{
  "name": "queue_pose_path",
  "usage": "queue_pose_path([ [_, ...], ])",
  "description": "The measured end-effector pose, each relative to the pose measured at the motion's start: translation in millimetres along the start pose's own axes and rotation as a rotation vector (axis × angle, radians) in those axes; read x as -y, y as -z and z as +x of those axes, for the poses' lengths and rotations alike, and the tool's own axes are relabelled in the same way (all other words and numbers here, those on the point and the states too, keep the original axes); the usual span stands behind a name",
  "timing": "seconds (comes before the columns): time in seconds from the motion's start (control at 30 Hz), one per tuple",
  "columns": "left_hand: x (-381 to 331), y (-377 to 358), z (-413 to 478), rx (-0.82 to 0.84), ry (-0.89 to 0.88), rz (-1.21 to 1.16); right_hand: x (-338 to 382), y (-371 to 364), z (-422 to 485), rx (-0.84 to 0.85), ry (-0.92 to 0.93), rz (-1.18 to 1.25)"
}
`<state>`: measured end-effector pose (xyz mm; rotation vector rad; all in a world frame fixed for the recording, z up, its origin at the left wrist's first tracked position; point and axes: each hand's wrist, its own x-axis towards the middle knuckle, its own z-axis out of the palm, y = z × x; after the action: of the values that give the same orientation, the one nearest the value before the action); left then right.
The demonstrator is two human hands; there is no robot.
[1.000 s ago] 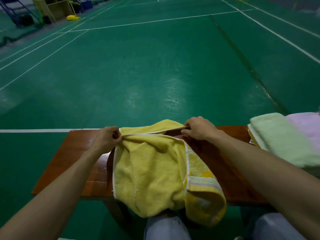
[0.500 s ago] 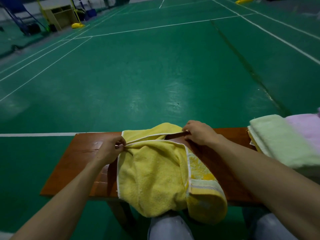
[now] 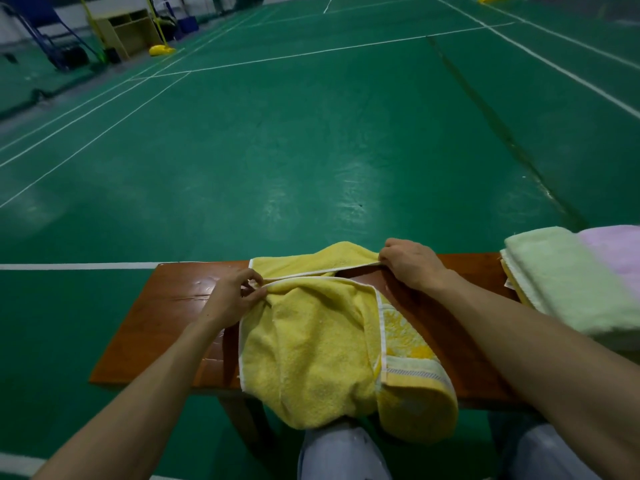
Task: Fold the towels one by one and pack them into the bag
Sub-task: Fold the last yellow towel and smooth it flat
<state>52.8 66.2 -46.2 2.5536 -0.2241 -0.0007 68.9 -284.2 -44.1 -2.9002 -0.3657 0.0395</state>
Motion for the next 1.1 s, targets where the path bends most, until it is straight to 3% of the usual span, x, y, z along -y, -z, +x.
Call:
queue_pose_path([
  [0.2, -6, -5, 2, 0.002, -0.072, -0.001, -6, 6, -31, -0.078, 0.008, 0.154],
  [0.43, -20, -4, 11, -0.043, 0.011, -0.031, -7, 21, -102, -0.162, 0.182, 0.352],
  [0.6, -31, -8, 9, -0.041, 0.022, -0.032, 13, 9, -137, -0.068, 0.212, 0.313],
  [0.9, -38, -1, 0, -0.016, 0.046, -0.048, 55, 2, -166, 0.140, 0.101, 0.198],
  [1.1, -35, 4, -5, -0.023, 0.040, 0.022, 67, -18, -169, 0.107, 0.101, 0.128],
])
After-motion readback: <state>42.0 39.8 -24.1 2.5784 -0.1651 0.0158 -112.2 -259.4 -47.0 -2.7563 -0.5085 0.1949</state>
